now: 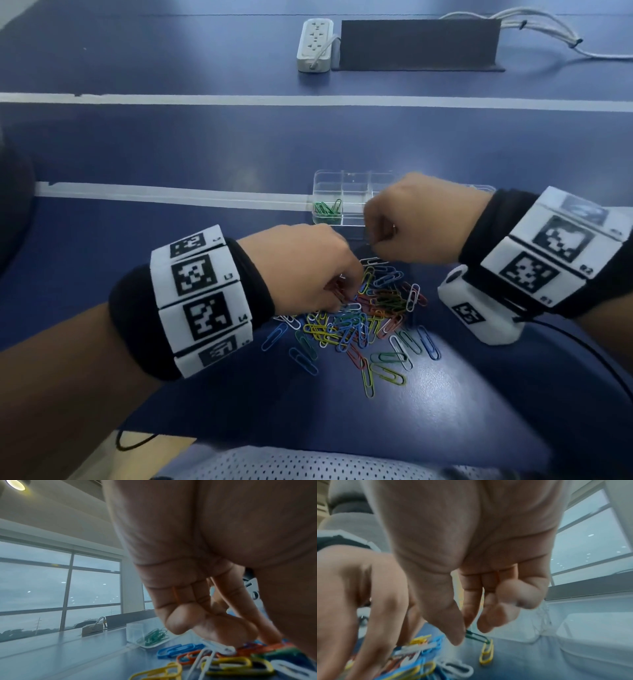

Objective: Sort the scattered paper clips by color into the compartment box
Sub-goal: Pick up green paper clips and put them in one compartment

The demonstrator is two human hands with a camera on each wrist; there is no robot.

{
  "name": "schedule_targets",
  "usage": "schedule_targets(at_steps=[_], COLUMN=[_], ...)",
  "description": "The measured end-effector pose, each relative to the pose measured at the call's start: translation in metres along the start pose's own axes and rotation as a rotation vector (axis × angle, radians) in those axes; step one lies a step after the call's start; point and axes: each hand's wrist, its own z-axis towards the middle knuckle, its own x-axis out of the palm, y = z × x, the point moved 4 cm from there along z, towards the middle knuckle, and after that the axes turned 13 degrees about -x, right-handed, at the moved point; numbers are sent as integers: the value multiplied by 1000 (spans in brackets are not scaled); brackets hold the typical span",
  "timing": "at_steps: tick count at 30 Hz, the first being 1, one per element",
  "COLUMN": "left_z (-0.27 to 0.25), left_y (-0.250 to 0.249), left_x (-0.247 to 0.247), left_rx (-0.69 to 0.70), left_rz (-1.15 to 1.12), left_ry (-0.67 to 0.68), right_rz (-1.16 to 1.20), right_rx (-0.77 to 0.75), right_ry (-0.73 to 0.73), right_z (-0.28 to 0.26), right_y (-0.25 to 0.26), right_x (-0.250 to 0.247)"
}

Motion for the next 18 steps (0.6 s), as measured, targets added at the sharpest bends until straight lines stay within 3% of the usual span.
schedule_targets(at_steps=[4,9,18], left_z=[1,0,-6], left_y=[3,8,20], left_x=[-3,-10,-19], left_rx=[18,51,-7], left_rz=[-3,-76,-218], left_ry=[-49,-129,-179], right_rz=[85,125,54], right_rx=[2,-3,-79], right_ry=[-73,-66,89], right_z=[-13,-32,-44], right_y=[-4,-1,18], right_x=[-9,-4,16])
